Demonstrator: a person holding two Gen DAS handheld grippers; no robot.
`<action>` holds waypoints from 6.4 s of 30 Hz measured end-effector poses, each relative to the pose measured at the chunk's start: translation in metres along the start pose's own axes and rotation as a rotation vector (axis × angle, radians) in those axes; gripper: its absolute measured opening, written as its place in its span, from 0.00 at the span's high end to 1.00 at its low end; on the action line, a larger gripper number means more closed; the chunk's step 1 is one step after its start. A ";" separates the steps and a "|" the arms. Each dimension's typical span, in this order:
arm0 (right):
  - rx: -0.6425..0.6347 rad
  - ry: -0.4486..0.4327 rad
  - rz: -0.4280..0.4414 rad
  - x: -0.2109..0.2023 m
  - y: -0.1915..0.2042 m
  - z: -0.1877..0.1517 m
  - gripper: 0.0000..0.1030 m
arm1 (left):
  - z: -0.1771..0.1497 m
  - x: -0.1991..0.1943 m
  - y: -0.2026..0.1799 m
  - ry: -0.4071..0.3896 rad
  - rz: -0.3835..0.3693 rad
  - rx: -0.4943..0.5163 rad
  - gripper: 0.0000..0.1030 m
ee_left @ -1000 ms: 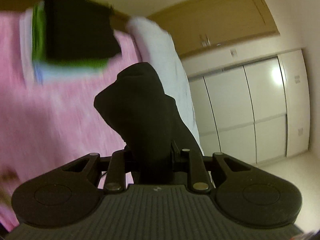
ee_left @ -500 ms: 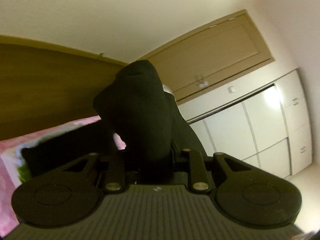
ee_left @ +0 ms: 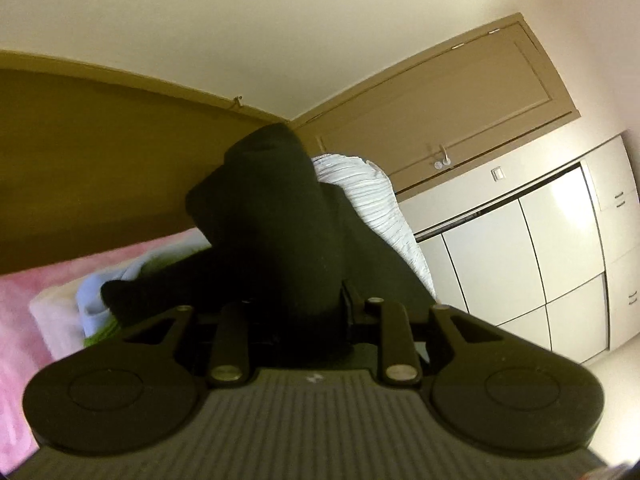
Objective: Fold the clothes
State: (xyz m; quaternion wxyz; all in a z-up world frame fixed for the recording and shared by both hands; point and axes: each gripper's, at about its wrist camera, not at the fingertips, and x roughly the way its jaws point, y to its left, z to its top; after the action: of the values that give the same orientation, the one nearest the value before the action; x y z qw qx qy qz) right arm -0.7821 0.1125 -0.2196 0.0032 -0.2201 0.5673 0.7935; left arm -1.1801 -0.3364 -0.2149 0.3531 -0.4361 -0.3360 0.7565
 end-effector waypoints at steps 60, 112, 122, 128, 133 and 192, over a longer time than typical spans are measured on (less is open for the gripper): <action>0.831 -0.360 -0.041 -0.078 -0.184 -0.038 0.79 | -0.133 0.105 -0.242 0.474 0.289 0.873 0.41; 1.023 -0.379 0.206 -0.039 -0.217 -0.045 0.85 | -0.120 0.080 -0.222 0.270 0.208 0.630 0.86; 0.404 -0.444 0.115 -0.095 -0.104 0.006 0.95 | -0.098 0.048 -0.220 0.189 0.142 0.518 0.86; -0.059 -0.168 0.013 -0.053 -0.026 0.012 0.95 | -0.095 0.039 -0.219 0.162 0.116 0.509 0.86; -0.227 -0.010 -0.127 -0.016 -0.010 -0.005 0.95 | -0.102 0.054 -0.221 0.206 0.097 0.551 0.86; -0.372 -0.168 -0.589 -0.075 0.038 -0.021 0.74 | -0.141 0.024 -0.214 0.350 0.613 0.884 0.54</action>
State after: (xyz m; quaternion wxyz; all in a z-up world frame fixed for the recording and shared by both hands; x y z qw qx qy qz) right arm -0.7170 0.0988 -0.1648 0.2382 -0.3051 0.3233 0.8635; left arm -1.0114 -0.1757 -0.1056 0.3167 -0.4434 0.2185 0.8095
